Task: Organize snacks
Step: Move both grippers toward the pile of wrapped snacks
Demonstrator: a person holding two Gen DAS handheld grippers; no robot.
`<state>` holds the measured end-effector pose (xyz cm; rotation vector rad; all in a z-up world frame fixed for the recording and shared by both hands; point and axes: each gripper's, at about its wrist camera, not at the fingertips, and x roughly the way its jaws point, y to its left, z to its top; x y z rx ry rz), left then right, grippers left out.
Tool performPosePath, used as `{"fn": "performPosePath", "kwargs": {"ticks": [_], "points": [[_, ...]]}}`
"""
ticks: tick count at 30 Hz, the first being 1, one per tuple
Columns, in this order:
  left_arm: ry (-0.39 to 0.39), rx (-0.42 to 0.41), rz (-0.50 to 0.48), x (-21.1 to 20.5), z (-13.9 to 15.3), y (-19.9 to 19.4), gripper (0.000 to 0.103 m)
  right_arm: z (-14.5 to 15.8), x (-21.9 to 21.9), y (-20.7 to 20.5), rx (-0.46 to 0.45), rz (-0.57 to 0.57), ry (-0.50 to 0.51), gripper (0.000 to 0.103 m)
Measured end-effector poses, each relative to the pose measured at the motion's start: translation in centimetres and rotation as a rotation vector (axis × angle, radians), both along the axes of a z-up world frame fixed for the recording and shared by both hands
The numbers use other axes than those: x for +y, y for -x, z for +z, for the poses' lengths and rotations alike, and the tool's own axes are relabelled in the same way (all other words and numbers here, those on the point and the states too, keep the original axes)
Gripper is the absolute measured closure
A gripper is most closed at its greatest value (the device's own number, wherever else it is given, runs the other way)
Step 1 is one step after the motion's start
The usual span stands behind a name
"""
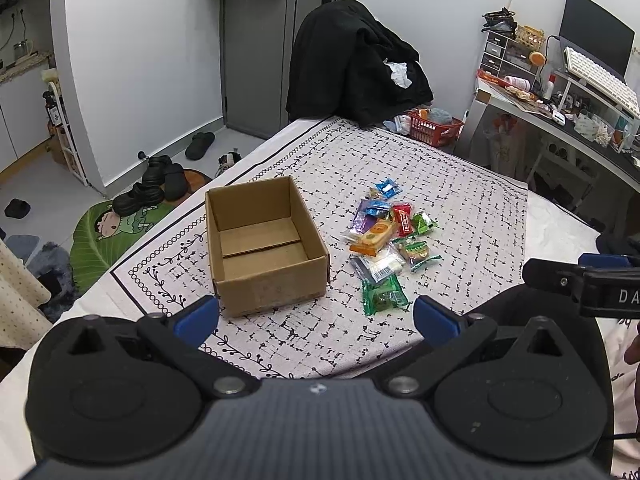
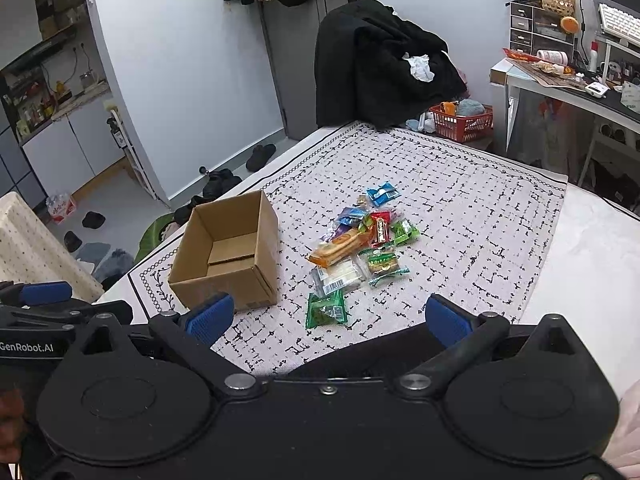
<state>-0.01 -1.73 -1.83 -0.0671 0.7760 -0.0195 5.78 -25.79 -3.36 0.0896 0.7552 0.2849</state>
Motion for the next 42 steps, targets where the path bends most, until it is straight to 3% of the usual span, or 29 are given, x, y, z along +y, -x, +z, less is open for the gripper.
{"fn": "performPosePath", "kwargs": {"ticks": [34, 42], "points": [[0.017, -0.015, 0.013, 0.2, 0.2, -0.4, 0.000, 0.0, 0.5, -1.0, -0.005, 0.000, 0.019, 0.000], [0.023, -0.014, 0.027, 0.2, 0.3, -0.5, 0.000, 0.1, 0.1, -1.1, -0.045, -0.006, -0.015, 0.000]]}}
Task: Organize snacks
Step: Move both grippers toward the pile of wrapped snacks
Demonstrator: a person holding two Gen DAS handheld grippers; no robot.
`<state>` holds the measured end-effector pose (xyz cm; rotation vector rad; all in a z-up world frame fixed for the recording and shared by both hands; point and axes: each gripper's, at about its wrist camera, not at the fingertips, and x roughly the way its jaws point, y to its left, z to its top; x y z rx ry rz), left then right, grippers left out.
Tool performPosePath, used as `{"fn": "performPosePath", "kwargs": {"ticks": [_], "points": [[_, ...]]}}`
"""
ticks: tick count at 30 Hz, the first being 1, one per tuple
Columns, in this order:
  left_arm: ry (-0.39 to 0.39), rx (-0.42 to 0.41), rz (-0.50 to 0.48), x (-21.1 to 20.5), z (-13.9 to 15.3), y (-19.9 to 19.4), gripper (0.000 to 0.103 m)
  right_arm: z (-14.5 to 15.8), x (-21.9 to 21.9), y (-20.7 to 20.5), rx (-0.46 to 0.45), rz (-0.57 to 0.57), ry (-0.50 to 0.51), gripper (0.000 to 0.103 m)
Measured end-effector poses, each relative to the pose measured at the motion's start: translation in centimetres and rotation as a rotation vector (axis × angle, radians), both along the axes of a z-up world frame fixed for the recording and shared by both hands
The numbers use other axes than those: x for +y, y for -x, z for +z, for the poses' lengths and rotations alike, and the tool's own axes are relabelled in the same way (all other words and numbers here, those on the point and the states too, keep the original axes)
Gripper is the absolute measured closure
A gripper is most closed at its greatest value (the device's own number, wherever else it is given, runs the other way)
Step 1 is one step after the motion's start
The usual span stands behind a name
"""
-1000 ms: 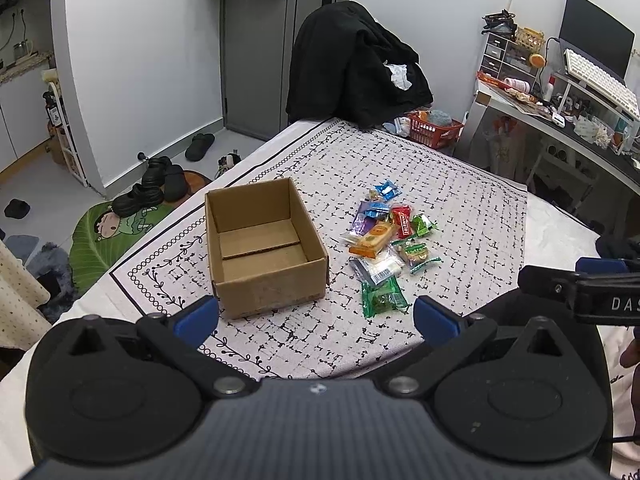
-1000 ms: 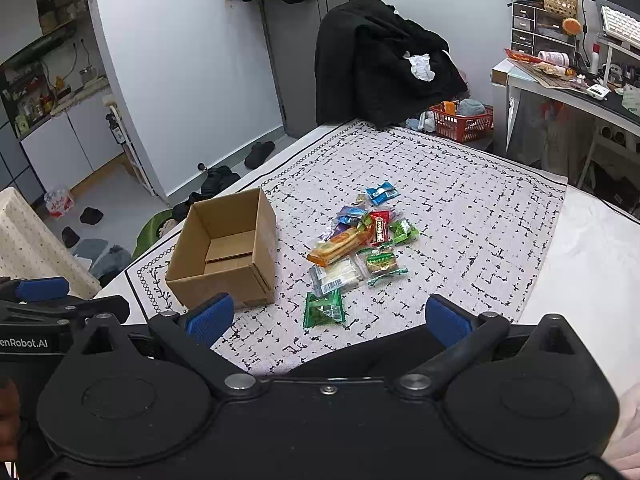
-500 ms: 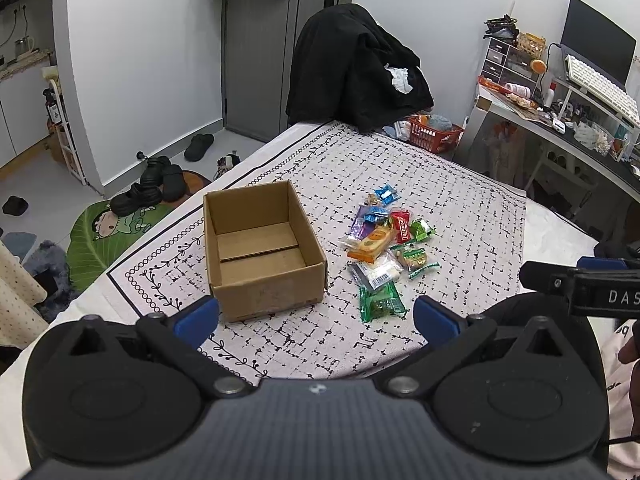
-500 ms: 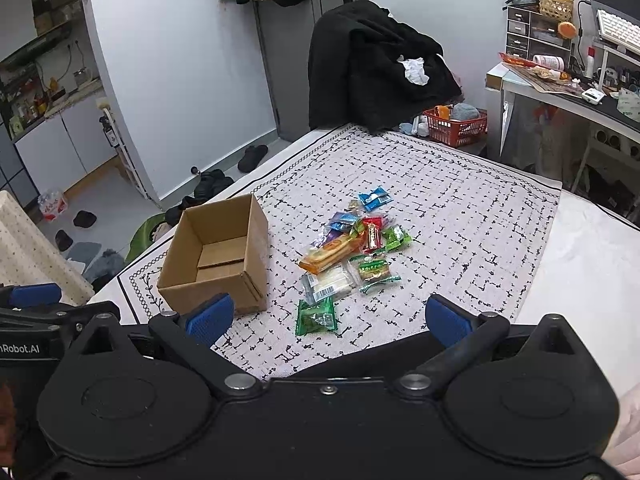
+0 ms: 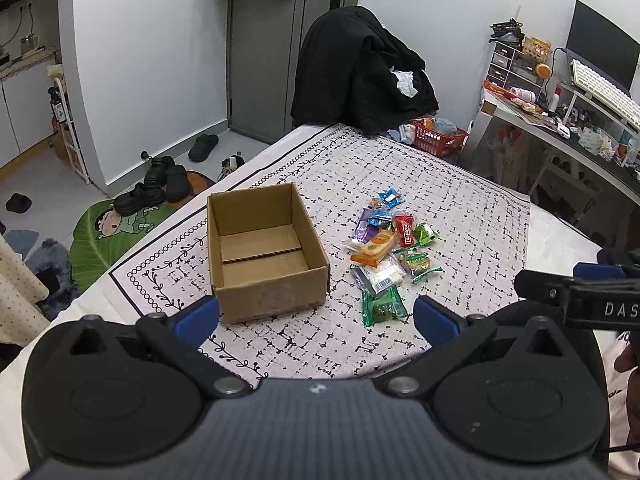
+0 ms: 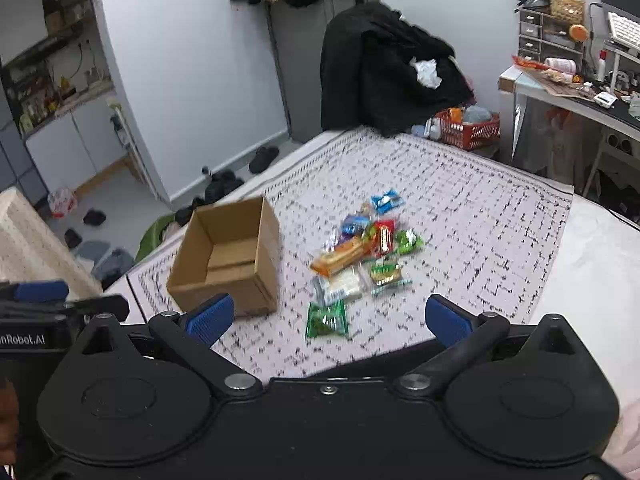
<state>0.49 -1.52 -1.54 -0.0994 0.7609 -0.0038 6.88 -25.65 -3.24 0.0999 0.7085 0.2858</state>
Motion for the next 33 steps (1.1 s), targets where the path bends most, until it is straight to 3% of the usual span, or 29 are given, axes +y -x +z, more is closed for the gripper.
{"fn": "performPosePath", "kwargs": {"ticks": [8, 17, 33], "points": [[0.027, -0.021, 0.050, 0.2, 0.0, -0.4, 0.000, -0.9, -0.9, -1.3, 0.015, -0.023, -0.037, 0.000], [0.025, -0.028, 0.034, -1.2, -0.7, -1.9, 0.000, -2.4, -1.8, -3.1, 0.034, -0.034, -0.036, 0.000], [0.003, 0.064, 0.042, -3.6, -3.5, -6.6, 0.002, -6.0, -3.7, -7.7, 0.130, -0.045, -0.113, 0.000]]}}
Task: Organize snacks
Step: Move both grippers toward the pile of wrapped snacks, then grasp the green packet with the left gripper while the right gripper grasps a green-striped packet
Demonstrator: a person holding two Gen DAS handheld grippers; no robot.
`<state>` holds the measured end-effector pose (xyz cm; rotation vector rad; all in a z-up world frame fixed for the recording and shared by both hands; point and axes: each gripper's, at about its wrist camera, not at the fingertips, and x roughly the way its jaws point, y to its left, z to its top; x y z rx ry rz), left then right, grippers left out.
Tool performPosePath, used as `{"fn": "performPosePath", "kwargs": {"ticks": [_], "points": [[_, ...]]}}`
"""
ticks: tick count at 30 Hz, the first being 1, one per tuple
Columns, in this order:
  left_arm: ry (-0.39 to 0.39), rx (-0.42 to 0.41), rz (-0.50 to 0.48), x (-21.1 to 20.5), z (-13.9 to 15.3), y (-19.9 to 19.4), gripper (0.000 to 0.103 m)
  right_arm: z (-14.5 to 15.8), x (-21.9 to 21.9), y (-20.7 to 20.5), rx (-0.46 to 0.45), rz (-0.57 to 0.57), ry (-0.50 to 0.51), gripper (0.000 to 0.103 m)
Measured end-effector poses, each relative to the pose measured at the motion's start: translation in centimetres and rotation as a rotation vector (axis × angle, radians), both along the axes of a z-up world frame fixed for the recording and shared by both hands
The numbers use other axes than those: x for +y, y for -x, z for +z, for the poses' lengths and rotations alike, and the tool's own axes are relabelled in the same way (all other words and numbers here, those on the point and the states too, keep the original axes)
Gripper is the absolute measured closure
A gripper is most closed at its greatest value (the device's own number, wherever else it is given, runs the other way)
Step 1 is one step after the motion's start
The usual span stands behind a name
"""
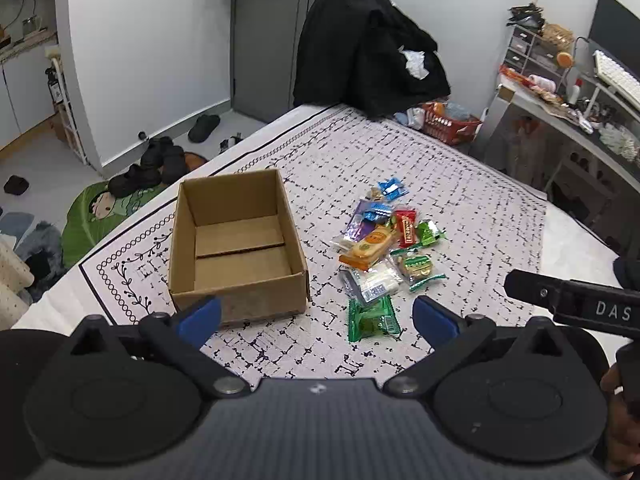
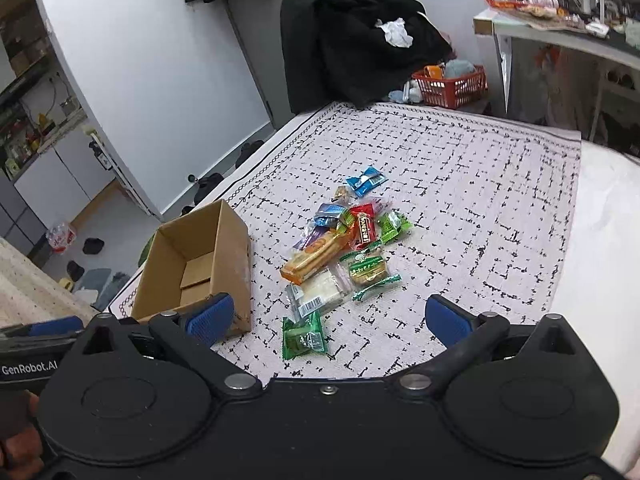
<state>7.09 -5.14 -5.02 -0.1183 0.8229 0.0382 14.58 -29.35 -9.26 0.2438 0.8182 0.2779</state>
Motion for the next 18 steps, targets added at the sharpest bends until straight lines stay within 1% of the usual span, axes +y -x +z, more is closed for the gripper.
{"fn": "performPosePath", "kwargs": {"ticks": [7, 12, 14, 18], "points": [[0.036, 0.035, 0.008, -0.4, -1.2, -2.0, 0.003, -2.3, -0.5, -2.1, 0.049, -0.010, -0.040, 0.003], [0.071, 0.074, 0.013, -0.8, -2.7, -3.5, 0.007, -4.1, -0.5, -3.5, 0.087, -0.005, -0.060, 0.004], [0.081, 0.094, 0.016, -1.1, -3.4, -4.1, 0.007, -4.9, -0.6, -4.3, 0.115, -0.001, -0.091, 0.005], [0.098, 0.140, 0.016, -1.5, -5.0, -5.4, 0.012, -6.0, -0.6, -5.9, 0.148, -0.004, -0.131, 0.006]]}}
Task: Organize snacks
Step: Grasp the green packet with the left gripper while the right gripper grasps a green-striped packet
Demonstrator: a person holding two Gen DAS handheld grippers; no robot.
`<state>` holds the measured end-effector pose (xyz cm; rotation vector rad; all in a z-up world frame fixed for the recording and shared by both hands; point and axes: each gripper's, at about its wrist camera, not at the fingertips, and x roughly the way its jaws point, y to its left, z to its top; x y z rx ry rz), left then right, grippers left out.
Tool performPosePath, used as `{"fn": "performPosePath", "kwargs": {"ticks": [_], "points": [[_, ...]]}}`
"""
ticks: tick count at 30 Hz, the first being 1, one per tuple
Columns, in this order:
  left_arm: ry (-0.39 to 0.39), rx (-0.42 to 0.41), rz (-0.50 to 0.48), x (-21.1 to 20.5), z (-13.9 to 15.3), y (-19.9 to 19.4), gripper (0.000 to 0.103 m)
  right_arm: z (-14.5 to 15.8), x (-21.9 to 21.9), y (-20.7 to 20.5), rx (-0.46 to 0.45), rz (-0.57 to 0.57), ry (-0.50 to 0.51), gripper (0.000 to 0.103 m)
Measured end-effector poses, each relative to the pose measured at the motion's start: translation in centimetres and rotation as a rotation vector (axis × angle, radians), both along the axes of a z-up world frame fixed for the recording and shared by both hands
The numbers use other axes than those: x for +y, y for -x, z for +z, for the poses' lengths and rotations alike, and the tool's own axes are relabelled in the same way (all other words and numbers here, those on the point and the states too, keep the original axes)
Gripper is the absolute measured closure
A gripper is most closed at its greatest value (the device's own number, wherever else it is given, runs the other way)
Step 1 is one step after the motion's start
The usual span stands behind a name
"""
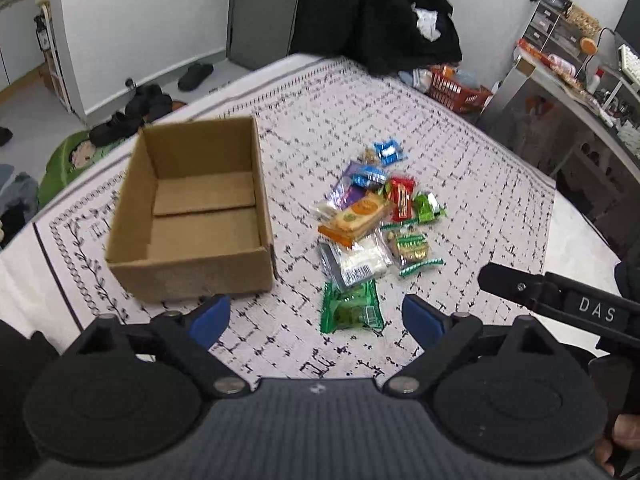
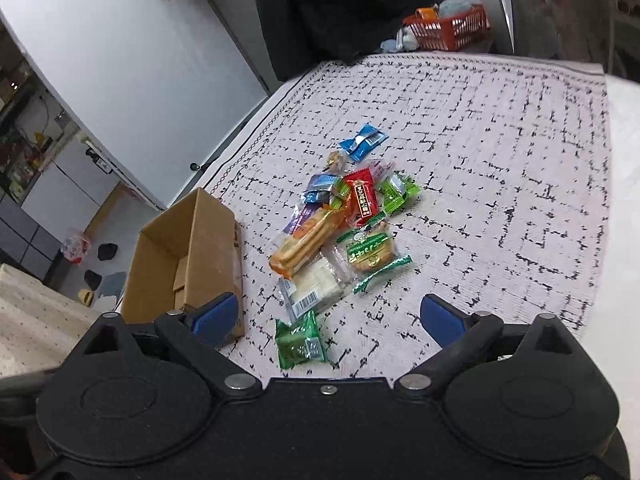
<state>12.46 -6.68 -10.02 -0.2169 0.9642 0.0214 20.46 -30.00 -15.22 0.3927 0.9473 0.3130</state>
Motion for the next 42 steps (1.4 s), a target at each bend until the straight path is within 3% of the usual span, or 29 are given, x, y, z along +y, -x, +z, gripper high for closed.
{"fn": "performPosePath", "kwargs": {"ticks": [11, 22, 28, 31, 33, 37, 39, 41, 42], "points": [[0.034, 0.112, -0.005, -2.1, -4.1, -4.3, 0.016, -3.6, -1.2, -4.3, 0.092, -0.073, -0.085, 0.013], [0.043, 0.239, 0.048, -3.5, -9.3, -8.2, 0.016, -6.8, -0.5, -7.7, 0.181, -0.099, -0.027, 0.020], [0.047, 0.295, 0.092, -3.9, -11.8, -9.8, 0.017, -8.9, -0.2, -9.4, 0.246, -0.101, -0.072, 0.020], [0.053, 0.323, 0.114, -4.2, -12.7, -10.2, 0.023, -10.1, -0.2, -10.2, 0.279, -0.132, -0.088, 0.020], [0.075, 0.367, 0.135, -4.2, -13.5, -10.5, 0.039, -10.5, -0.3, -10.5, 0.279, -0.148, -0.100, 0.020], [0.069, 0.365, 0.165, -4.2, -13.8, -10.6, 0.054, -10.8, -0.2, -10.7, 0.271, -0.151, -0.110, 0.019], [0.075, 0.360, 0.171, -4.0, -13.7, -10.6, 0.058, -10.9, -0.4, -10.7, 0.266, -0.163, -0.117, 0.028], [0.081, 0.356, 0.170, -3.9, -13.6, -10.5, 0.059, -10.8, -0.7, -10.6, 0.268, -0.193, -0.101, 0.062], [0.082, 0.351, 0.169, -3.9, -13.5, -10.5, 0.060, -10.8, -0.8, -10.5, 0.269, -0.203, -0.106, 0.068]]}}
